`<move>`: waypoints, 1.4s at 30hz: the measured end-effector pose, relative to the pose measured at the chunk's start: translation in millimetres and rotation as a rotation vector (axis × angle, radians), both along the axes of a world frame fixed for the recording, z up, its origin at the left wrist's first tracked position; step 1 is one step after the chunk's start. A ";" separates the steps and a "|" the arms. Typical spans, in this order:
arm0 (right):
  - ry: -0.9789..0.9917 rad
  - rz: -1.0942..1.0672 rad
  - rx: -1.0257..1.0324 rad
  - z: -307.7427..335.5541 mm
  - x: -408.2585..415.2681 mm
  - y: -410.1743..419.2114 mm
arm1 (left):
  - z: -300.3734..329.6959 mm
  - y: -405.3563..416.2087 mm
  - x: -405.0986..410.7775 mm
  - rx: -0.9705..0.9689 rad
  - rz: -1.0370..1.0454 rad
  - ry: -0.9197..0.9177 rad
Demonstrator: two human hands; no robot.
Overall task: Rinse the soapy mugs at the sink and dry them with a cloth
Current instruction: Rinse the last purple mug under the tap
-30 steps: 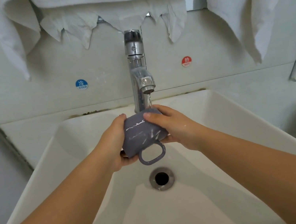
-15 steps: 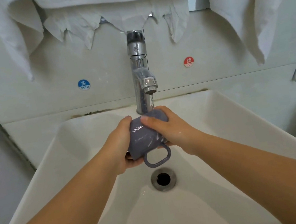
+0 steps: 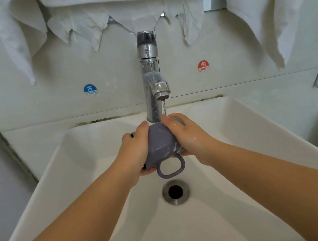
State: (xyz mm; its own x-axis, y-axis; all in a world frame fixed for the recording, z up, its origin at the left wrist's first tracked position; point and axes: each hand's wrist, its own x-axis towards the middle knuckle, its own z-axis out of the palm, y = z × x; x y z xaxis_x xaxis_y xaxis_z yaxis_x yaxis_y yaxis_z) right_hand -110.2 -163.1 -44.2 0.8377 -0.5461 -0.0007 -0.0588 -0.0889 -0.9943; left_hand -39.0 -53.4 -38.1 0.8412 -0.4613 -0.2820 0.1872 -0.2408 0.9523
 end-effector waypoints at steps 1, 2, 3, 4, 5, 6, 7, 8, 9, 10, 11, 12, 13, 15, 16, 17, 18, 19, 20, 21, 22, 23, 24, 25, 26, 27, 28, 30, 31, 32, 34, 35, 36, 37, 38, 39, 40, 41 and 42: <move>0.018 -0.018 0.019 1.6 0.5 0.1 | 0.0 -0.6 -0.6 0.001 0.003 -0.011; 0.037 -0.031 0.068 3.4 0.8 0.3 | 0.1 -0.7 -0.6 0.001 0.005 -0.016; 0.057 -0.040 0.138 5.5 0.8 0.6 | 0.0 -0.5 -0.1 0.003 0.005 -0.018; 0.069 -0.038 0.193 6.9 -0.2 1.7 | -0.3 0.2 1.0 0.006 0.007 -0.016; 0.067 -0.022 0.196 6.3 -0.6 2.2 | -0.2 0.7 1.8 0.005 0.012 -0.011; 0.058 0.004 0.162 4.8 -0.4 2.1 | -0.1 1.5 2.5 0.002 0.019 -0.006; 0.052 0.031 0.120 3.5 -0.2 1.6 | -0.1 1.8 2.9 0.002 0.026 -0.004; 0.049 0.050 0.084 2.1 -0.1 0.9 | -0.6 1.3 2.8 0.005 0.029 -0.014; 0.036 0.053 0.070 1.6 0.1 0.7 | -0.9 0.5 2.2 0.005 0.029 -0.036; 0.021 0.038 0.066 2.1 0.6 0.8 | -1.5 -0.5 1.3 -0.002 0.028 -0.067; 0.004 0.011 0.067 1.7 1.2 0.0 | -2.0 -1.3 -0.3 -0.013 0.030 -0.100; -0.007 -0.019 0.070 2.4 1.8 -0.2 | -2.1 -2.1 -1.6 -0.023 0.032 -0.130; -0.002 -0.043 0.070 2.7 2.7 -0.2 | -2.2 -3.0 -2.4 -0.028 0.034 -0.156; 0.031 -0.068 0.124 5.8 3.1 1.7 | -1.9 -4.1 -2.3 -0.016 0.034 -0.194; 0.051 -0.074 0.178 8.2 3.0 2.3 | -1.3 -3.6 -1.5 -0.009 0.036 -0.197; 0.066 -0.066 0.218 9.9 2.3 2.2 | -0.3 -2.6 -0.6 -0.009 0.042 -0.179; 0.067 -0.044 0.230 10.1 1.7 2.3 | 0.5 -1.1 0.4 -0.013 0.049 -0.150; 0.056 -0.003 0.206 8.3 1.5 1.7 | 1.4 0.2 1.8 -0.017 0.058 -0.121; 0.043 0.036 0.159 6.1 1.5 1.2 | 1.9 1.5 2.6 -0.016 0.066 -0.096; 0.035 0.065 0.103 3.5 1.3 1.1 | 1.9 2.0 3.2 -0.017 0.070 -0.084; 0.026 0.076 0.065 1.7 1.6 1.3 | 1.5 2.2 3.2 -0.026 0.070 -0.086; 0.018 0.064 0.058 0.7 2.5 1.6 | 0.4 2.0 3.0 -0.045 0.064 -0.101; 0.014 0.035 0.073 1.3 3.2 1.5 | -0.7 1.2 1.6 -0.064 0.052 -0.125; 0.022 0.004 0.099 2.4 3.9 0.9 | -1.5 0.1 -0.3 -0.079 0.035 -0.154; 0.046 -0.019 0.132 3.3 4.5 -1.2 | -2.4 -1.0 -2.0 -0.094 0.019 -0.180; 0.085 -0.028 0.163 4.6 4.1 -3.5 | -3.5 -2.2 -3.2 -0.109 0.003 -0.190; 0.123 -0.031 0.187 6.3 3.2 -4.7 | -4.1 -2.5 -4.1 -0.121 -0.012 -0.175; 0.144 -0.038 0.169 9.0 0.5 -6.7 | -5.0 -2.3 -4.5 -0.143 -0.045 -0.087; 0.118 -0.053 0.130 9.5 -0.6 -7.6 | -4.6 -1.8 -5.0 -0.155 -0.068 -0.027; 0.072 -0.078 0.084 10.1 -2.2 -7.6 | -4.6 -1.1 -5.6 -0.167 -0.096 0.024; -0.039 -0.123 -0.011 9.9 -4.1 -6.8 | -4.5 -0.8 -5.7 -0.186 -0.132 0.069; -0.082 -0.133 -0.055 9.0 -4.2 -5.3 | -4.6 -0.8 -5.4 -0.196 -0.127 0.077; -0.110 -0.135 -0.106 7.4 -3.9 -3.3 | -5.1 -0.5 -4.3 -0.205 -0.113 0.083; -0.126 -0.127 -0.159 5.5 -3.1 -0.9 | -5.5 -0.5 -2.9 -0.212 -0.096 0.094; -0.136 -0.114 -0.204 4.0 -2.0 1.6 | -5.2 -0.4 -2.2 -0.220 -0.076 0.109; -0.139 -0.102 -0.232 3.2 -1.3 3.6 | -5.0 -0.3 -1.3 -0.231 -0.051 0.127; -0.139 -0.095 -0.244 2.9 -0.8 4.2 | -4.2 0.0 -1.3 -0.237 -0.024 0.145; -0.140 -0.095 -0.238 3.1 -0.5 3.5 | -3.7 0.0 -1.4 -0.238 -0.007 0.159; -0.141 -0.102 -0.221 4.1 -0.8 1.8 | -3.6 -0.6 -1.2 -0.235 -0.004 0.165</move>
State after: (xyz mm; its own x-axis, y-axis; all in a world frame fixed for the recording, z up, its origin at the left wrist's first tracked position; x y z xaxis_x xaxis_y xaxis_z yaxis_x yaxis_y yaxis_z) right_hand -111.0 -161.3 -40.2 0.7615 -0.6018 0.2408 0.0592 -0.3054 -0.9504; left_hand -40.2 -54.0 -41.7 0.7911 -0.5332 -0.3000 0.3441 -0.0176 0.9388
